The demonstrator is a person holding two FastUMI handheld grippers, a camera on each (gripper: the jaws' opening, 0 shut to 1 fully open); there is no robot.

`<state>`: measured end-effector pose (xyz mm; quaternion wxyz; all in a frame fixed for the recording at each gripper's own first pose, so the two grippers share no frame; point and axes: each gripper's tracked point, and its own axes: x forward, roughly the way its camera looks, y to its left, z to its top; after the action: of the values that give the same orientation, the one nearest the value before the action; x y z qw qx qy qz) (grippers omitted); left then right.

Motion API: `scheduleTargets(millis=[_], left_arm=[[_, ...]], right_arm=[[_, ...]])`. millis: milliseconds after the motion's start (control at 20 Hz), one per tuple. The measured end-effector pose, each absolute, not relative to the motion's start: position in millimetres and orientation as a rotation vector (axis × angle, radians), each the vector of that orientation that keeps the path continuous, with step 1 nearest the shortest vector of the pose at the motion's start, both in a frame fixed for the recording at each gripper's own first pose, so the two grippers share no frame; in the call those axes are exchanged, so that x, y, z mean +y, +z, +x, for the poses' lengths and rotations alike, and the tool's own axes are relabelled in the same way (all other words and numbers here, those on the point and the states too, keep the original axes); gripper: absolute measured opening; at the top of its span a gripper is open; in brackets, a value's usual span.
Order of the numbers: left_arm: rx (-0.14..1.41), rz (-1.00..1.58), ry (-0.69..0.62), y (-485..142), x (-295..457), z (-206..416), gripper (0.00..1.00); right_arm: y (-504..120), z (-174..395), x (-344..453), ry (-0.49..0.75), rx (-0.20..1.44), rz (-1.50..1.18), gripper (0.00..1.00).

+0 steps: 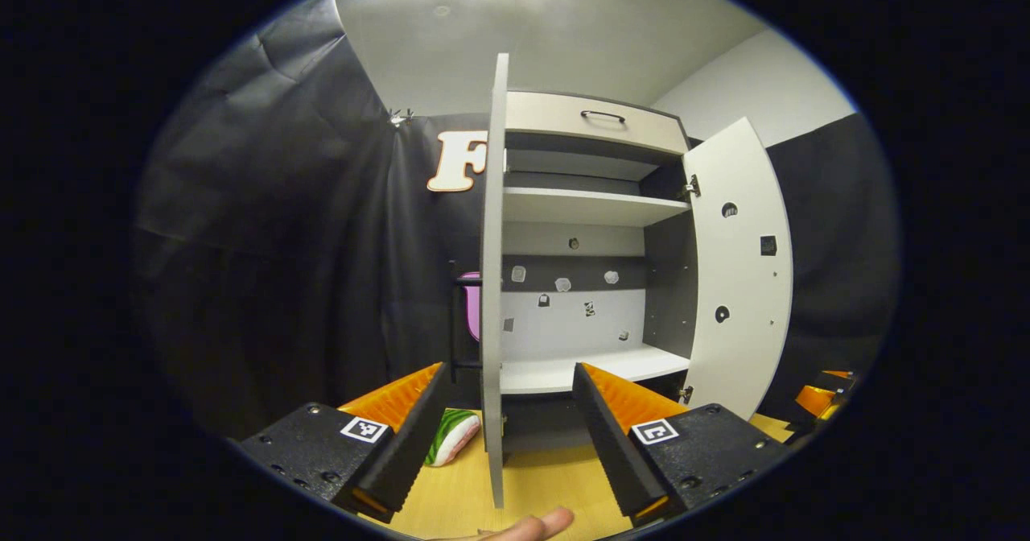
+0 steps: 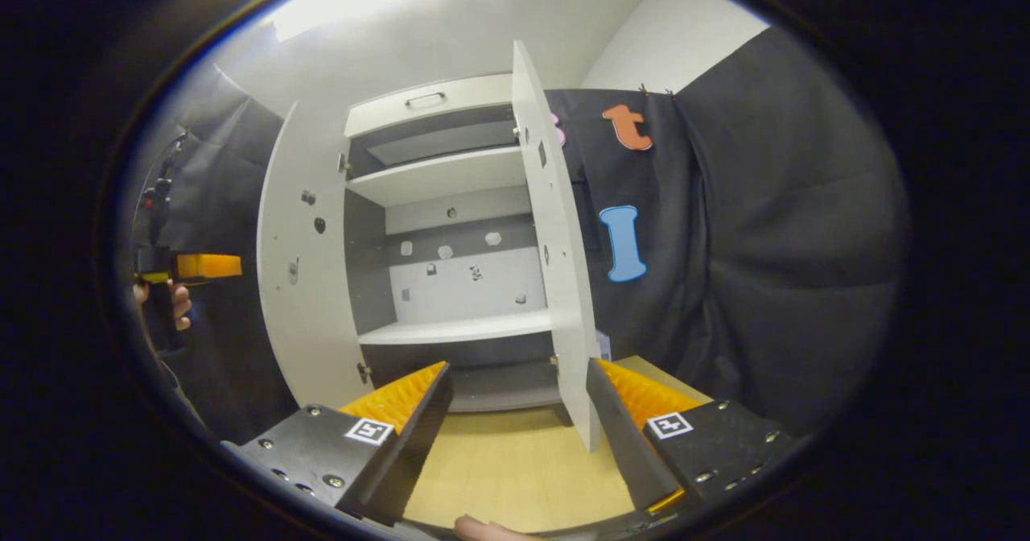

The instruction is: Open the right door of the double-door shoe cabinet with the right hand, and open the left door with the left hand.

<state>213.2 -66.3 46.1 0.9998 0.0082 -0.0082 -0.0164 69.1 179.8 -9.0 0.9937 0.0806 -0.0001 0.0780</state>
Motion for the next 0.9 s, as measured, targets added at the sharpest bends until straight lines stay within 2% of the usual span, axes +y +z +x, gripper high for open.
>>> scheduleTargets(millis=[100,200,250,400,450,600,650,900], left_arm=[[-0.014,0.029,-0.038,42.1,-71.9,211.2,0.99],[-0.038,0.041,-0.038,43.8,-76.6,203.8,0.99],[-0.054,0.052,-0.021,45.1,-76.2,203.1,1.00],[-0.103,0.050,0.045,46.0,-77.0,203.7,0.98],[-0.098,0.053,0.040,41.5,-81.3,201.3,0.98],[-0.053,0.023,-0.024,26.5,-97.8,191.3,0.98],[-0.036,-0.002,-0.037,20.3,-105.2,188.6,0.98],[0.027,-0.057,-0.047,-2.7,-117.9,186.2,0.99]], right_arm=[[0.5,67.7,180.6,0.161,-0.014,0.152,0.99],[9.1,65.8,182.2,0.163,-0.030,0.139,0.94],[14.4,63.2,183.8,0.164,-0.040,0.137,0.99],[23.0,58.2,189.4,0.175,-0.051,0.139,0.99],[23.8,56.5,191.0,0.177,-0.053,0.135,0.94],[29.4,50.3,191.7,0.175,-0.063,0.126,0.94],[29.4,48.7,193.1,0.176,-0.067,0.128,0.98],[15.7,45.5,197.5,0.190,-0.051,0.109,0.99]])
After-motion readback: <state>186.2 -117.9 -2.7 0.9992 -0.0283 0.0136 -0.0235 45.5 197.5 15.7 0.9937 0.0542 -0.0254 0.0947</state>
